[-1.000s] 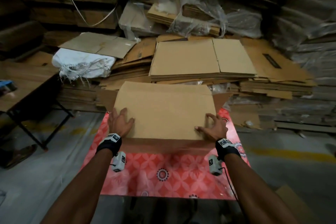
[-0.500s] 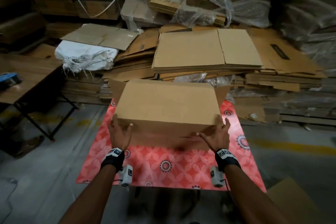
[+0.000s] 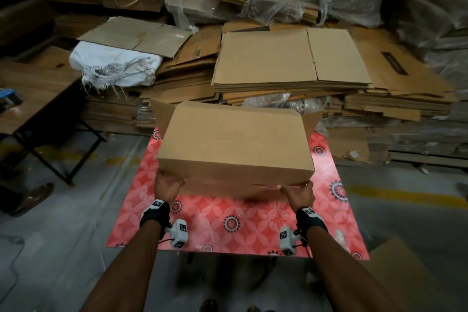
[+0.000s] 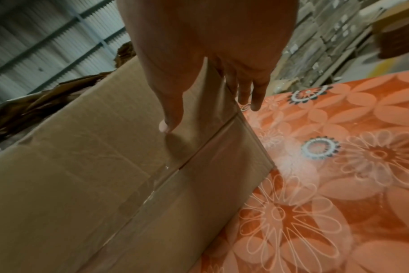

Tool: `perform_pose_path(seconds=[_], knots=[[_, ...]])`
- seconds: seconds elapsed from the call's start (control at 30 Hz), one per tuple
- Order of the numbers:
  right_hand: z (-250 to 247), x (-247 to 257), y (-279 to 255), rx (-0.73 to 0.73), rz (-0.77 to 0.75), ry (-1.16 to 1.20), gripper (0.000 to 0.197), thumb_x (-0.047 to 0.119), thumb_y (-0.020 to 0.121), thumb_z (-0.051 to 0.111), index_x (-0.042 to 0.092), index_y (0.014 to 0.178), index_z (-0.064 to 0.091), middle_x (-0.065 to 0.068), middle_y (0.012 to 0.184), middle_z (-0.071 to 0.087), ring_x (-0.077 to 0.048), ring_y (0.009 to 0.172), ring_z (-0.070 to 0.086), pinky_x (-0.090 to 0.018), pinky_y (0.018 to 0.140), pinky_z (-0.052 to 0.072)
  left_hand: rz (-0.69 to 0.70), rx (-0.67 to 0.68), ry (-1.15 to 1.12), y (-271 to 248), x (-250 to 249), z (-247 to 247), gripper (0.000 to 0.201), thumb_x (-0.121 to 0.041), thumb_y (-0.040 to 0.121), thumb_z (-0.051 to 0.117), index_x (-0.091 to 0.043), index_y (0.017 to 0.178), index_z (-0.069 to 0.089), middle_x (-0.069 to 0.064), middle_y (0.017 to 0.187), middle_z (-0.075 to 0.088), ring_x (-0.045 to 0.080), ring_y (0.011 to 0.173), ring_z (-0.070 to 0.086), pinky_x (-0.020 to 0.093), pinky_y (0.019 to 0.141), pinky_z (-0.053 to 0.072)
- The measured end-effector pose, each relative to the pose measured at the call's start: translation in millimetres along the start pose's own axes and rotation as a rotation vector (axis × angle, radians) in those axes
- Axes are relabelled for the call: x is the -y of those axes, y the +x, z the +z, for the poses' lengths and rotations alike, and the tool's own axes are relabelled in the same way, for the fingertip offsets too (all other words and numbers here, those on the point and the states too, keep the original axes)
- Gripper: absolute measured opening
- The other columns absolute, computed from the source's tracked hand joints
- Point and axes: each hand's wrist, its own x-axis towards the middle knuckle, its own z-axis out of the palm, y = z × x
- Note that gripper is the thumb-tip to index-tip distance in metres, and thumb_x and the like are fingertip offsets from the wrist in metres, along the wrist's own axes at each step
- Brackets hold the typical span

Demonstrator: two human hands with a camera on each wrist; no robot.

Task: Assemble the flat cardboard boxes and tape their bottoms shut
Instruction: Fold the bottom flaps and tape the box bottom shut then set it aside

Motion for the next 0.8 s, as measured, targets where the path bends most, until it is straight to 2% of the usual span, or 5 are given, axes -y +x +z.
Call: perform_pose_path(seconds=[0.23, 0.33, 0.47, 0.7, 0.8], knots=[[-2, 12, -1, -0.016, -0.062, 0.022, 0.096, 0.029, 0.057, 0.099, 0.014, 0.137, 0.048, -0.014, 0.129, 0.063, -0.037, 0.118, 0.06, -0.045, 0.098, 0.052, -0.019, -0.011, -0.004, -3, -12, -5, 0.078, 0.002, 0.076, 0.084, -0.001, 0.141, 0.043, 0.013, 0.129, 0.061, 0.022, 0.113, 0.057, 0.027, 0.091, 0.041], [-7, 36, 1, -0.05, -0.177, 0.023, 0.113, 0.032, 0.051, 0.101, 0.022, 0.146, 0.04, -0.013, 0.133, 0.058, -0.037, 0.121, 0.058, -0.045, 0.1, 0.048, 0.078, -0.057, -0.004, 11, -24, -5, 0.095, -0.008, 0.062, 0.093, -0.009, 0.143, 0.041, 0.008, 0.12, 0.064, 0.026, 0.112, 0.061, 0.044, 0.103, 0.05], [-21, 90, 9, -0.063, -0.245, -0.005, 0.14, 0.033, 0.048, 0.101, 0.032, 0.16, 0.018, -0.009, 0.157, 0.039, -0.033, 0.141, 0.043, -0.056, 0.115, 0.033, 0.184, -0.114, 0.14, 18, -74, -8, 0.125, -0.021, 0.063, 0.093, -0.016, 0.161, 0.015, 0.016, 0.157, 0.034, 0.033, 0.142, 0.036, 0.039, 0.113, 0.037], [-51, 161, 34, -0.106, -0.413, -0.026, 0.076, 0.033, 0.047, 0.095, 0.041, 0.116, 0.064, 0.0, 0.134, 0.054, -0.028, 0.128, 0.052, -0.043, 0.108, 0.045, 0.353, -0.067, 0.335, 35, -145, -30, 0.092, -0.034, 0.066, 0.082, -0.036, 0.147, 0.039, 0.019, 0.141, 0.037, 0.044, 0.129, 0.045, 0.049, 0.109, 0.044], [-60, 180, 42, -0.095, -0.411, -0.09, 0.076, 0.054, 0.042, 0.085, 0.048, 0.115, 0.063, -0.001, 0.141, 0.048, -0.029, 0.134, 0.049, -0.056, 0.113, 0.039, 0.351, -0.028, 0.444, 38, -167, -37, 0.078, -0.045, 0.067, 0.077, -0.034, 0.14, 0.051, 0.02, 0.137, 0.041, 0.045, 0.126, 0.048, 0.045, 0.11, 0.043]])
